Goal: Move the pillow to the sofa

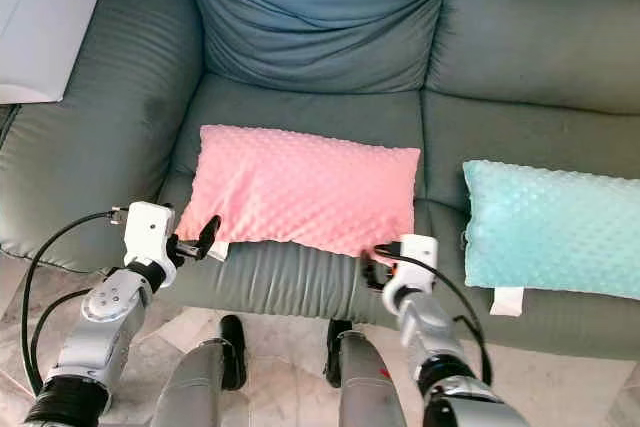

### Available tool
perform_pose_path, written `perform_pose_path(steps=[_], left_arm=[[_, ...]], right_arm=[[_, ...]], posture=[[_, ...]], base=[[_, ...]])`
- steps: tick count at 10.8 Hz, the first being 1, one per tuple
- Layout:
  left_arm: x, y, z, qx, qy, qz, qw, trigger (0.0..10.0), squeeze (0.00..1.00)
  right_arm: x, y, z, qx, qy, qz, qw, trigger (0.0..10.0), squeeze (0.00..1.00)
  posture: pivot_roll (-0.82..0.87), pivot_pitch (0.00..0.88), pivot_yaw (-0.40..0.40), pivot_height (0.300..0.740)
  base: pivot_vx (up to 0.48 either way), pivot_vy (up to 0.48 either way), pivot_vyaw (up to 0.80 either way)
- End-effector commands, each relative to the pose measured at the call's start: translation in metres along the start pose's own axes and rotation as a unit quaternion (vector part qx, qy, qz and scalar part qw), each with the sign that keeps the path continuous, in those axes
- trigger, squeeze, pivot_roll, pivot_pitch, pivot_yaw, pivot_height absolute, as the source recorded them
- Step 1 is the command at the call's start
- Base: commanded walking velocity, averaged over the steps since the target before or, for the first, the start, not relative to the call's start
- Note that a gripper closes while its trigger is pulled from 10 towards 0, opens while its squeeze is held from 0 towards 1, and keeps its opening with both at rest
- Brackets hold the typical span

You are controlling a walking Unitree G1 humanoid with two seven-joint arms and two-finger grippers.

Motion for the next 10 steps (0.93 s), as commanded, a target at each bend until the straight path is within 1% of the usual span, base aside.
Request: perform_pose_path(steps=[1, 3, 4, 5, 6, 7, 8, 9, 10], left_arm=[[0.006, -0.011, -0.001, -0.006, -0.002, 0.018, 1.0, 10.0, 0.0], [0.006, -0.011, 0.001, -0.009, 0.0, 0.019, 1.0, 10.0, 0.0], [0.006, -0.011, 0.002, -0.01, 0.002, 0.02, 1.0, 10.0, 0.0], [0.006, -0.011, 0.002, -0.01, 0.003, 0.02, 1.0, 10.0, 0.0], [0.006, -0.01, 0.003, -0.011, 0.004, 0.02, 1.0, 10.0, 0.0], [0.007, -0.01, 0.003, -0.012, 0.004, 0.02, 1.0, 10.0, 0.0], [0.007, -0.01, 0.003, -0.012, 0.005, 0.021, 1.0, 10.0, 0.0], [0.006, -0.01, 0.003, -0.012, 0.006, 0.021, 1.0, 10.0, 0.0], [0.006, -0.01, 0.003, -0.011, 0.006, 0.021, 1.0, 10.0, 0.0]], right_arm=[[0.008, -0.021, -0.013, 0.0, -0.023, 0.025, 0.999, 10.0, 0.0], [0.006, -0.013, -0.016, 0.013, -0.03, 0.014, 0.999, 10.0, 0.0], [0.006, -0.008, -0.019, 0.028, -0.039, 0.008, 0.999, 10.0, 0.0], [0.006, -0.006, -0.022, 0.032, -0.043, 0.006, 0.999, 10.0, 0.0], [0.005, -0.003, -0.022, 0.025, -0.042, 0.001, 0.999, 10.0, 0.0], [0.003, -0.002, -0.012, 0.008, -0.025, 0.0, 1.0, 10.0, 0.0], [0.002, -0.005, -0.006, 0.002, -0.018, 0.005, 1.0, 10.0, 0.0], [0.001, -0.01, 0.002, -0.004, -0.013, 0.009, 1.0, 10.0, 0.0], [0.001, -0.021, 0.008, -0.004, -0.011, 0.024, 1.0, 10.0, 0.0]], posture=[[-0.01, 0.447, 0.037, 0.74], [0.0, 0.447, 0.041, 0.74], [0.0, 0.446, 0.042, 0.74], [0.0, 0.446, 0.042, 0.74], [0.0, 0.446, 0.041, 0.74], [0.0, 0.447, 0.039, 0.74], [0.0, 0.447, 0.038, 0.74], [0.0, 0.448, 0.035, 0.74], [-0.01, 0.448, 0.033, 0.74]], base=[[0.0, 0.0, 0.0], [0.0, 0.0, 0.0], [0.0, 0.0, 0.0], [0.0, 0.0, 0.0], [0.0, 0.0, 0.0], [0.0, 0.0, 0.0], [0.0, 0.0, 0.0], [0.0, 0.0, 0.0], [0.0, 0.0, 0.0]])
Point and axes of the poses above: a point about 5 cm out from each wrist's last joint towards the gripper, its own x axis pointing back from the gripper into the wrist, its own y axis along the axis of the wrist's last joint, z = x × y, the point moved 6 cm from there along -x, pointing out of the wrist towards the gripper, and after that the axes turned 10 degrees about -x, right-handed, at the moved point
